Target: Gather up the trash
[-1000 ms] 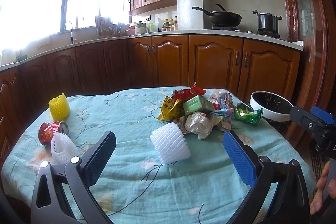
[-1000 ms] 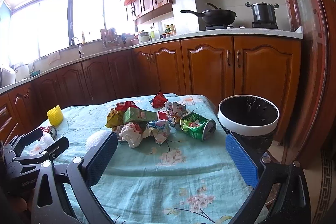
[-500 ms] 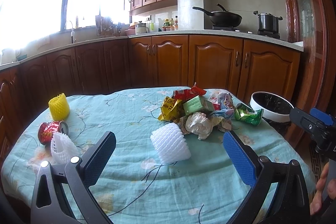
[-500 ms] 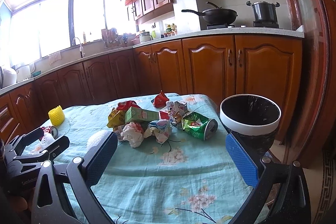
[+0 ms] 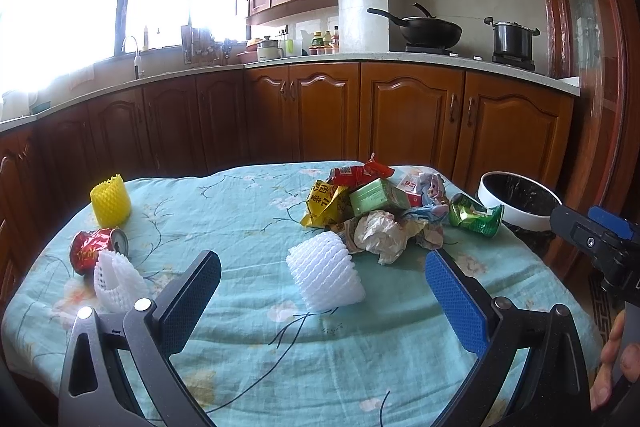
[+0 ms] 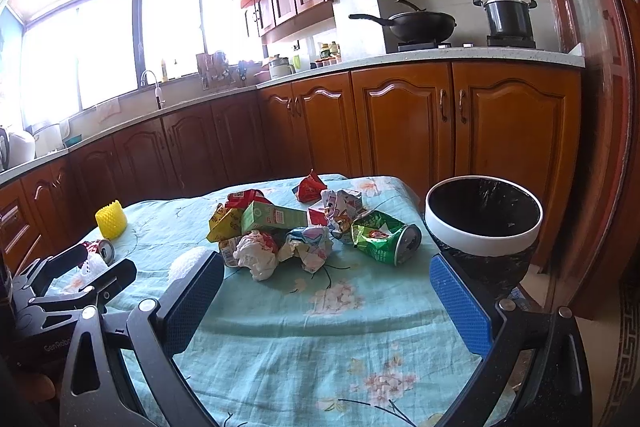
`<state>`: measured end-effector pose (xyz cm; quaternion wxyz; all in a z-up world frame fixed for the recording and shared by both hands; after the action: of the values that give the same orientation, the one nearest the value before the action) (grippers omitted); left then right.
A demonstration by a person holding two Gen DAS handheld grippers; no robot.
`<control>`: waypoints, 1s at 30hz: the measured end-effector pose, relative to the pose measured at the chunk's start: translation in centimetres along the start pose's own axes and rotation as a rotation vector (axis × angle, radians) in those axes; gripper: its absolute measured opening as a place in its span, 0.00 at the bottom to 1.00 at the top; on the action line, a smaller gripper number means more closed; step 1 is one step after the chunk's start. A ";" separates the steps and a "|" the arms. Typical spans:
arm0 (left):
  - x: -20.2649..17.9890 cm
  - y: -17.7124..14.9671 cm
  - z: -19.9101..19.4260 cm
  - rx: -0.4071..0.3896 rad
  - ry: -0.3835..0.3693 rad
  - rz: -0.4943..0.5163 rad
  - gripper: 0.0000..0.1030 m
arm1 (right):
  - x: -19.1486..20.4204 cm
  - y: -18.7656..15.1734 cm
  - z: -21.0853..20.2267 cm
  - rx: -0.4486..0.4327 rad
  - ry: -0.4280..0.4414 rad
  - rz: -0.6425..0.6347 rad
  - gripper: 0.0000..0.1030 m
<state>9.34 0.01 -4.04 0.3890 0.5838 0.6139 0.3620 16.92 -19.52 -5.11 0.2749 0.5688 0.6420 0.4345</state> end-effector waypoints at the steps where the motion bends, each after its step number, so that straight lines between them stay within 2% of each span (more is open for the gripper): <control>1: 0.0 0.0 0.1 0.002 0.001 0.001 0.99 | 0.0 -0.1 0.1 0.002 0.001 0.002 1.00; 3: 0.0 -0.1 0.3 0.005 -0.015 -0.036 0.99 | 0.0 -0.1 0.2 0.006 0.003 0.004 1.00; 8: 0.4 -0.1 1.0 0.022 -0.016 -0.040 0.99 | -0.2 -0.1 0.8 0.017 0.015 0.010 1.00; 15: 2.1 -0.3 4.2 0.113 -0.044 -0.126 0.98 | 0.5 -0.1 3.3 0.073 0.090 0.015 0.99; 21: 1.9 0.0 7.8 0.222 -0.092 -0.141 0.89 | 1.2 -0.8 8.2 0.195 0.134 0.028 0.77; 26: 1.8 0.2 11.1 0.244 -0.113 -0.120 0.76 | 1.9 -1.7 12.7 0.298 0.150 0.041 0.62; 30: 1.6 -0.4 13.1 0.295 -0.146 -0.124 0.65 | 1.7 -2.3 15.8 0.359 0.161 0.078 0.57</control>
<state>20.96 1.48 -10.20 0.3640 0.6204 0.6653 0.2001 28.78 -13.91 -14.32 0.0997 0.5964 0.7066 0.3675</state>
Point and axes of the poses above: each gripper's, at about its wrist camera, not at the fingertips, and z roughly the way its jaws point, x to its left, y to its top, the point moved 10 cm from there along z, roughly the way its jaws point, and after that the axes turned 2 degrees about -z, right-handed, at the moved point
